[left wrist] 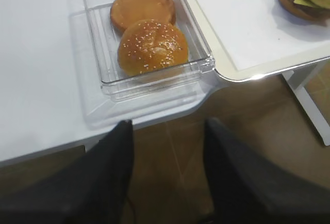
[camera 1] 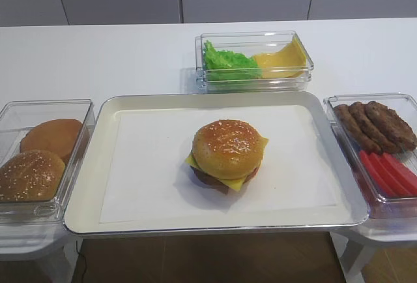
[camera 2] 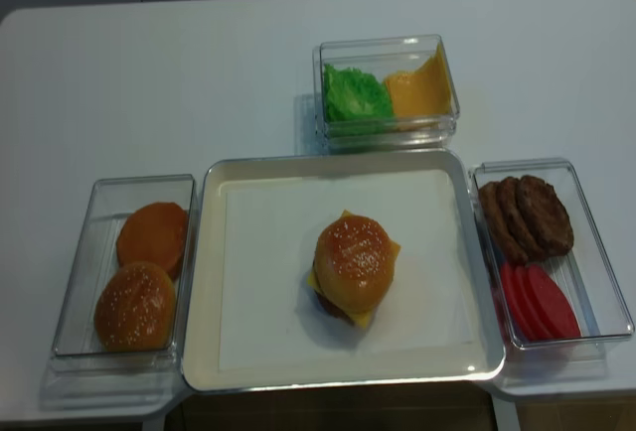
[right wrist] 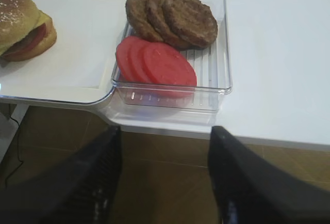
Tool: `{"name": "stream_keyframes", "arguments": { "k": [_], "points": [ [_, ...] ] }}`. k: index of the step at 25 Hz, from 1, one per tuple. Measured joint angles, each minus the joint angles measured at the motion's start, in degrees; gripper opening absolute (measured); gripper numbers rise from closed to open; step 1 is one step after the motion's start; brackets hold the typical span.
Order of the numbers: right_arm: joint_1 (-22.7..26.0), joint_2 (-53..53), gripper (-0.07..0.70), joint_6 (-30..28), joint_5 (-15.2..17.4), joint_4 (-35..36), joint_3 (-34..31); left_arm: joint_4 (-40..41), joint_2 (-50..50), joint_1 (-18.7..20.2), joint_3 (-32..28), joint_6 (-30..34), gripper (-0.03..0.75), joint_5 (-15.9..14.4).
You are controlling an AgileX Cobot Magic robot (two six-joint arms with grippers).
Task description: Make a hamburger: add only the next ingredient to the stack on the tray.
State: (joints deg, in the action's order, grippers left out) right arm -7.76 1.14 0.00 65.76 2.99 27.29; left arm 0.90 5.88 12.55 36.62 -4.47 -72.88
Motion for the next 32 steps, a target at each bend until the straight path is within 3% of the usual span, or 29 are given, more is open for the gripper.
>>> {"name": "stream_keyframes", "arguments": {
  "k": [7,18,24,32],
  "points": [
    [0.00,0.00,0.405,0.00,0.00,0.00,0.00,-0.22,-6.40,0.00,-1.43,0.00,0.333,-0.44],
    [0.00,0.00,0.405,0.00,0.00,0.00,0.00,-0.90,-6.94,0.00,-5.99,0.00,0.333,-0.49],
    [0.00,0.00,0.405,0.00,0.00,0.00,0.00,-1.21,-6.94,0.00,-8.27,0.36,0.314,3.75],
    [0.00,0.00,0.405,0.00,0.00,0.00,0.00,-1.21,-6.94,0.00,-8.53,0.77,0.302,4.54]
  ]
}}
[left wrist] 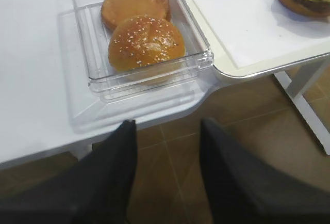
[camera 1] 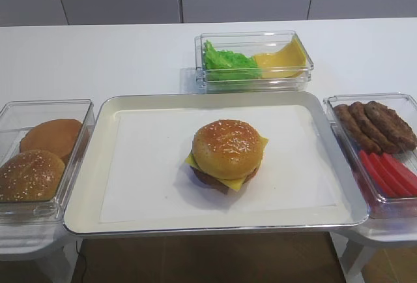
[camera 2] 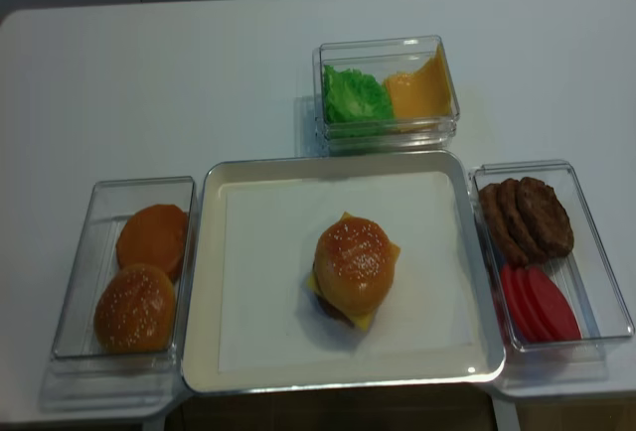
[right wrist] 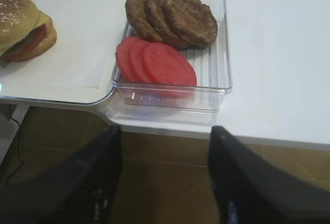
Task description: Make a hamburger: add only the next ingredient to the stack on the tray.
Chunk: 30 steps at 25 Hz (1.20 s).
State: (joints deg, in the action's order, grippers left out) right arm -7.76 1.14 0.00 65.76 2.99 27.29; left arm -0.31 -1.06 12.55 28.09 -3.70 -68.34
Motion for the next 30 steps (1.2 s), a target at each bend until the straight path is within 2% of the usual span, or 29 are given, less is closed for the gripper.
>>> {"name": "stream_keyframes", "arguments": {
  "k": [6,13,17,30],
  "points": [
    [0.00,0.00,0.405,0.00,0.00,0.00,0.00,0.00,0.00,-0.42,0.00,0.09,0.301,0.12],
    [0.00,0.00,0.405,0.00,0.00,0.00,0.00,0.00,0.00,-6.61,0.00,0.09,0.301,0.12],
    [0.00,0.00,0.405,0.00,0.00,0.00,0.00,0.00,0.00,-8.61,0.00,0.09,0.301,0.12],
    [0.00,0.00,0.405,0.00,0.00,0.00,0.00,-0.09,0.00,-9.20,0.00,0.09,0.300,0.12]
  ]
}}
